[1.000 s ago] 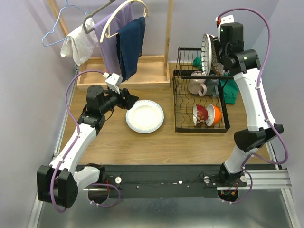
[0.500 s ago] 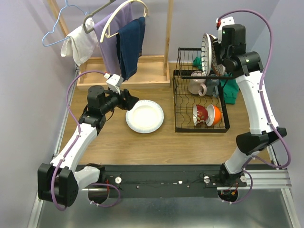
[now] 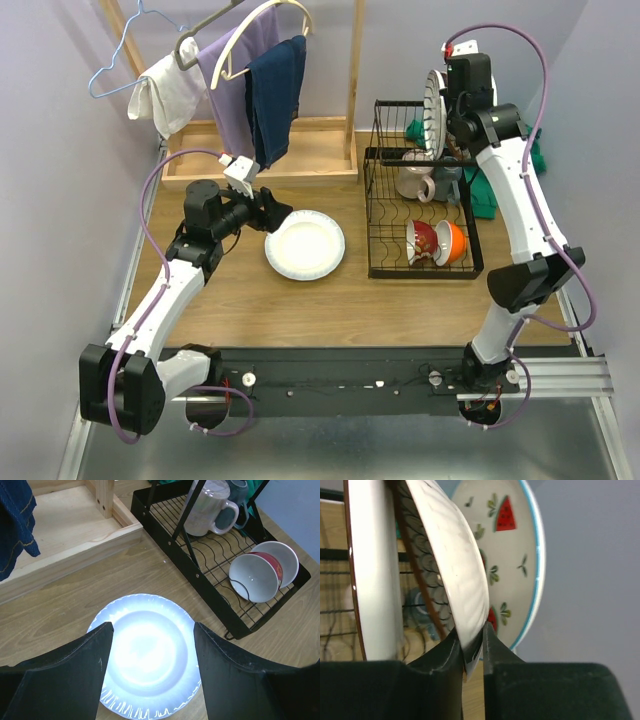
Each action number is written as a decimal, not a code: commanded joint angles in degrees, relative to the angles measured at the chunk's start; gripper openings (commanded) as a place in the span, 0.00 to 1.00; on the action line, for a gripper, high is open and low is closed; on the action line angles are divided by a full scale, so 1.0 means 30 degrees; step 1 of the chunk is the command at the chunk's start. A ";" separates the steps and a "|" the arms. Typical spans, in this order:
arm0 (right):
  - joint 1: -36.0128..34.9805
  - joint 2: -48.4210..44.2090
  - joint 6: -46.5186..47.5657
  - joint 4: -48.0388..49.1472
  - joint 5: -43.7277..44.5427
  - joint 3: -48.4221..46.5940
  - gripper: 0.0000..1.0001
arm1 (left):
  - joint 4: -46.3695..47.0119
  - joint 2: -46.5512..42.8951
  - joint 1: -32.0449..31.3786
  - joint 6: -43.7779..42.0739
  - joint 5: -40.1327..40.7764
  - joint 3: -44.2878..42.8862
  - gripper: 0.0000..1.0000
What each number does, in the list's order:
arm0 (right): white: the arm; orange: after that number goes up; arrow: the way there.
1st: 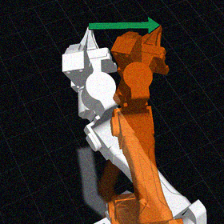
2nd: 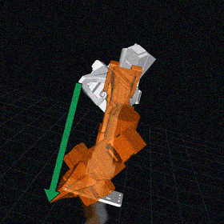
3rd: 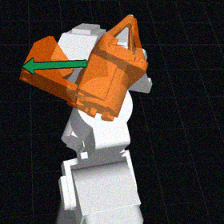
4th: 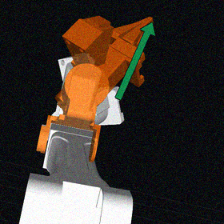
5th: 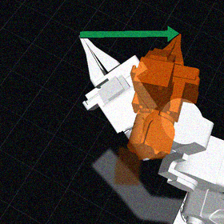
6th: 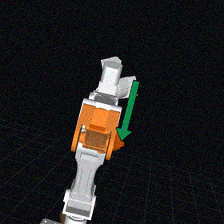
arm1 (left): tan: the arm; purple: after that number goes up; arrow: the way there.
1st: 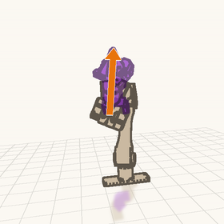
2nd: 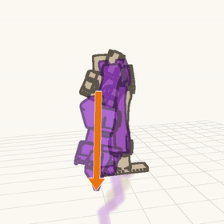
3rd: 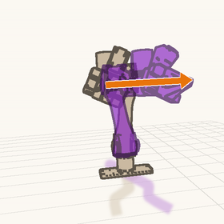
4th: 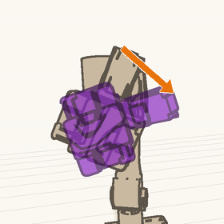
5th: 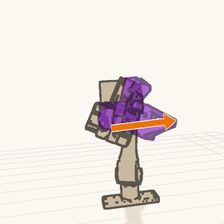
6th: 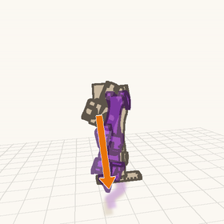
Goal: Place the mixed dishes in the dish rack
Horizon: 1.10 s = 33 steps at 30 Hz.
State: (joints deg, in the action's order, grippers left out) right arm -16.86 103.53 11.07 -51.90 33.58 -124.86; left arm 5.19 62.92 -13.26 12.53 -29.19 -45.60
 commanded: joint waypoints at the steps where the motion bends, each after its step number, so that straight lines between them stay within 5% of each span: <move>1: 0.0025 0.0355 -0.1696 0.0396 0.2309 0.0134 0.12 | 0.0642 0.0034 -0.0093 0.0507 -0.0377 0.0289 0.75; 3: 0.0054 0.0268 -0.2341 0.0279 0.3012 0.0280 0.01 | 0.0848 0.0034 -0.0093 0.0567 -0.0436 0.0435 0.76; 13: -0.0033 -0.0963 -0.4743 0.0513 0.6149 0.1423 0.01 | 0.1492 0.0064 -0.0093 0.0860 -0.0553 0.0846 0.76; 23: -0.0971 -0.1140 -0.5857 -0.1039 0.3547 0.0633 0.01 | 0.1668 0.0063 -0.0122 0.0948 -0.0553 0.0905 0.76; 29: -0.1117 -0.1315 -0.5187 -0.1479 0.2225 0.0341 0.33 | 0.1493 0.0063 -0.0122 0.0861 -0.0553 0.0876 0.76; 33: -0.1117 -0.1754 -0.4599 -0.1567 0.2137 0.0077 0.37 | 0.1463 0.0180 -0.0122 0.0773 -0.0553 0.0787 0.76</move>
State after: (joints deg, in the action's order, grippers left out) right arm -19.49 101.78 -2.87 -54.19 43.31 -122.04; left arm 8.51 63.02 -13.26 14.87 -29.45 -43.33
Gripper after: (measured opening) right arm 0.346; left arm 0.762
